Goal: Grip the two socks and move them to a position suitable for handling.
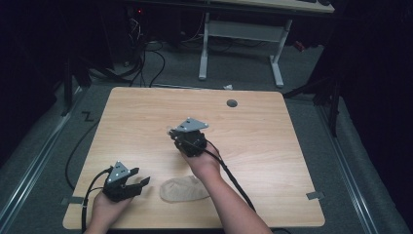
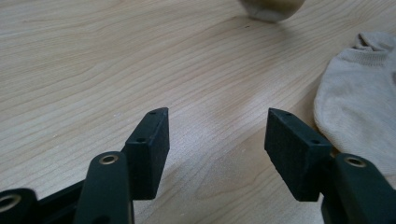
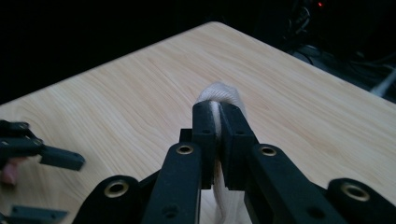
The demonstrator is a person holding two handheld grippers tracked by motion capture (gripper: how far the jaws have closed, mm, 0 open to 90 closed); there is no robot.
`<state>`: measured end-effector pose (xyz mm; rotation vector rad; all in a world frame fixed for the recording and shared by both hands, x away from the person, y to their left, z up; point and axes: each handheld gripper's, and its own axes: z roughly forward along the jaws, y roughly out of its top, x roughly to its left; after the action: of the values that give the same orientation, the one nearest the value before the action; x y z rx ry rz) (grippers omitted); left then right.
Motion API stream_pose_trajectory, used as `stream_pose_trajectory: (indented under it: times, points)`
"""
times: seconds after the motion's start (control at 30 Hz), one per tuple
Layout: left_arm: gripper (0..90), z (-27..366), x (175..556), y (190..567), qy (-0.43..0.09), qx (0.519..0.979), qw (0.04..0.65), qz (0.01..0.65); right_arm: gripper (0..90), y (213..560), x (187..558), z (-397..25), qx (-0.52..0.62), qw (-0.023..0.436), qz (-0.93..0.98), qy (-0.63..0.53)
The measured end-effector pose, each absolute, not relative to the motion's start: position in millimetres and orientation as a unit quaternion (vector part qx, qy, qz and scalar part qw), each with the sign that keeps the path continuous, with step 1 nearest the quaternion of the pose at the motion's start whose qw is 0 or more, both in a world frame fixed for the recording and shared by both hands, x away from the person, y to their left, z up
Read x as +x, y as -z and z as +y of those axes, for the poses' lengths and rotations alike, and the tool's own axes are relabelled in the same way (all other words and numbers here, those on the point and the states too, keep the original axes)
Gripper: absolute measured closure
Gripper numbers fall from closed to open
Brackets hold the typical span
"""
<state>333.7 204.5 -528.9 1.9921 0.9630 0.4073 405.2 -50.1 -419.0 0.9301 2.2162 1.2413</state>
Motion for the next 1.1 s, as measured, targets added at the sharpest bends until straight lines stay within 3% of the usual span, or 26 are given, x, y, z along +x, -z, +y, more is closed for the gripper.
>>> stream_pose_trajectory:
  times: [0.27, 1.1]
  points:
    - [40.8, 206.8, 333.6, 528.5, -0.161, 0.796, 0.435, 0.388, 85.9, 419.7, 404.9, -32.7, 0.331, 0.210, 0.801, -0.452]
    - [40.9, 202.4, 334.0, 529.7, -0.158, 0.801, 0.426, 0.389, 84.8, 493.0, 396.6, -117.8, 0.426, 0.196, 0.791, -0.393]
